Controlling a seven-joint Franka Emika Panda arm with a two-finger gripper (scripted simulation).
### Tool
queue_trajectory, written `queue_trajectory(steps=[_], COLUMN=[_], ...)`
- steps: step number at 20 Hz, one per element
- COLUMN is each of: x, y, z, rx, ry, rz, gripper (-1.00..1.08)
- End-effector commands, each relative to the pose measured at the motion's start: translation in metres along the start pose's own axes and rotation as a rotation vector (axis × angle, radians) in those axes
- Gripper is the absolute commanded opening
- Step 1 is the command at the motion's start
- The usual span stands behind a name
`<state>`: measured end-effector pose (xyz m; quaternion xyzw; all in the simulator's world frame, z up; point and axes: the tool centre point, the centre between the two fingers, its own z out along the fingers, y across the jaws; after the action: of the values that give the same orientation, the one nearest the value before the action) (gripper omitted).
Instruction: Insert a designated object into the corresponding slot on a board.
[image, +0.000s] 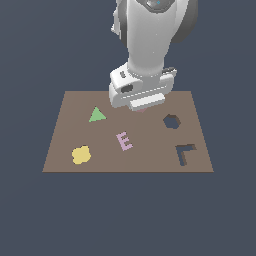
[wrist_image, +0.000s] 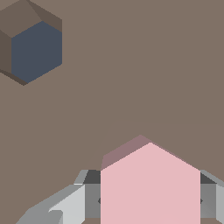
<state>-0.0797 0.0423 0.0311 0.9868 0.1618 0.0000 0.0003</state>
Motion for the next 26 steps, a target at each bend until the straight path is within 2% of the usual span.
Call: queue_trajectory(steps=[1,10,26], x=[-0.001,-0.002,0.012], y=[-0.003,-0.02,-0.06], z=[0.0,-0.002,-0.004], rx=[0.0,0.0,0.0], ry=[0.0,0.001,0.001], rz=[0.045,0.281,0.862], gripper=[-1.0,-1.0,-1.0])
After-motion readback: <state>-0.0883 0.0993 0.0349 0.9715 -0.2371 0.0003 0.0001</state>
